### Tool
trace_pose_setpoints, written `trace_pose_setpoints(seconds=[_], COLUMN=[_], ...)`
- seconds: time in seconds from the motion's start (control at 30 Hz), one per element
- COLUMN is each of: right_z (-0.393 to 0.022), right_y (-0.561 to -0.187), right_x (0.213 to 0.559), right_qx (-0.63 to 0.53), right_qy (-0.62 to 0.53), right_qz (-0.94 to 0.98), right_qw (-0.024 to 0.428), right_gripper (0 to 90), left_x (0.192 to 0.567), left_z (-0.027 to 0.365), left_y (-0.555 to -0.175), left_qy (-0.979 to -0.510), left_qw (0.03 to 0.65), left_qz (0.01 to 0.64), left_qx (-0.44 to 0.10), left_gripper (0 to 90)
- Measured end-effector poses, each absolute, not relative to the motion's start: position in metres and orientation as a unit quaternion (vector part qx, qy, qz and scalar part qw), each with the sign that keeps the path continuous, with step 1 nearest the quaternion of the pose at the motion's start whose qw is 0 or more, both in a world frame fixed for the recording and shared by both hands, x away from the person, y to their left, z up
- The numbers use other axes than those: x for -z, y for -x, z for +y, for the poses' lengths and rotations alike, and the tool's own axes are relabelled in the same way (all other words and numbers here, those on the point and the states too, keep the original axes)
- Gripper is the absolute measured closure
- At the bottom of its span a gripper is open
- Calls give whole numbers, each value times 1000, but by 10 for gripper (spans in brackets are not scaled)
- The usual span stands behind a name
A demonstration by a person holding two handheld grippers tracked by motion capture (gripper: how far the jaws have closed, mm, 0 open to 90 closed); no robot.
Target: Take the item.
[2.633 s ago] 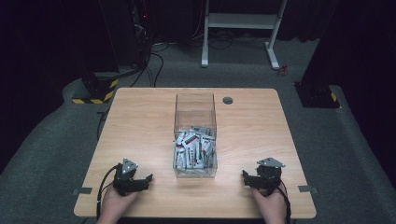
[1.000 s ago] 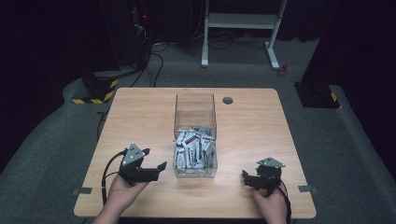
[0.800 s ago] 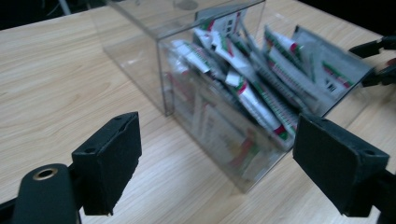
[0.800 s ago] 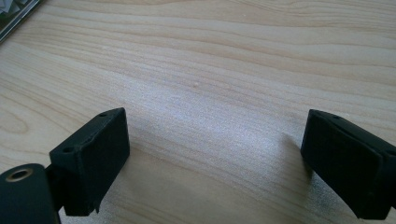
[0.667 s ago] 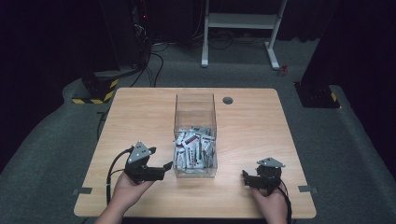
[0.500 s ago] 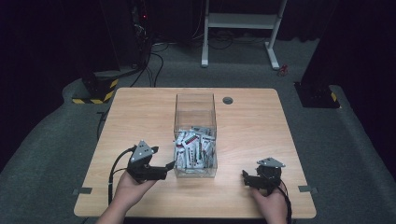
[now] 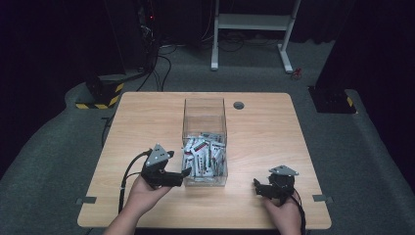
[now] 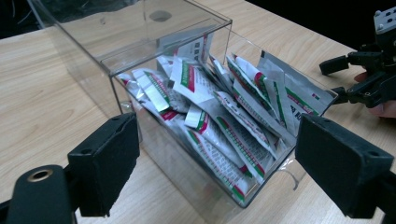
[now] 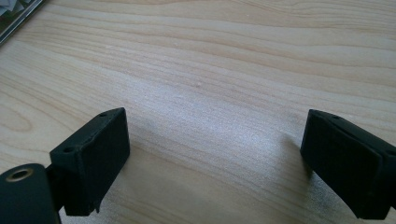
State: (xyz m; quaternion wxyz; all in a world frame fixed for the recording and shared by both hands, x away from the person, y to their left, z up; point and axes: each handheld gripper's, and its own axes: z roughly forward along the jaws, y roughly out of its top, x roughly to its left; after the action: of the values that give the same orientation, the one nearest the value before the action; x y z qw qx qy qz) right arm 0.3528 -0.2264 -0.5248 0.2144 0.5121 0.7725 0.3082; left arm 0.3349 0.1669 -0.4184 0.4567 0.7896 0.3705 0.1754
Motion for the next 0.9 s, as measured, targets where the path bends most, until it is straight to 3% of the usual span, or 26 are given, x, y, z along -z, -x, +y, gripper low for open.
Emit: trace_pose_setpoints(seconds=[0.63, 0.9], right_z=[-226, -226], right_y=[-353, -353], right_x=[525, 525], right_qx=[-309, -309], right_qy=[-509, -509], right_qz=[775, 775], right_qw=[214, 214], right_gripper=[79, 78], left_x=[415, 419], left_z=[148, 142], left_y=[-350, -359], left_qy=[-799, -803], left_qw=[456, 449], left_qz=[357, 361], left_qx=[-163, -152], left_gripper=[156, 239])
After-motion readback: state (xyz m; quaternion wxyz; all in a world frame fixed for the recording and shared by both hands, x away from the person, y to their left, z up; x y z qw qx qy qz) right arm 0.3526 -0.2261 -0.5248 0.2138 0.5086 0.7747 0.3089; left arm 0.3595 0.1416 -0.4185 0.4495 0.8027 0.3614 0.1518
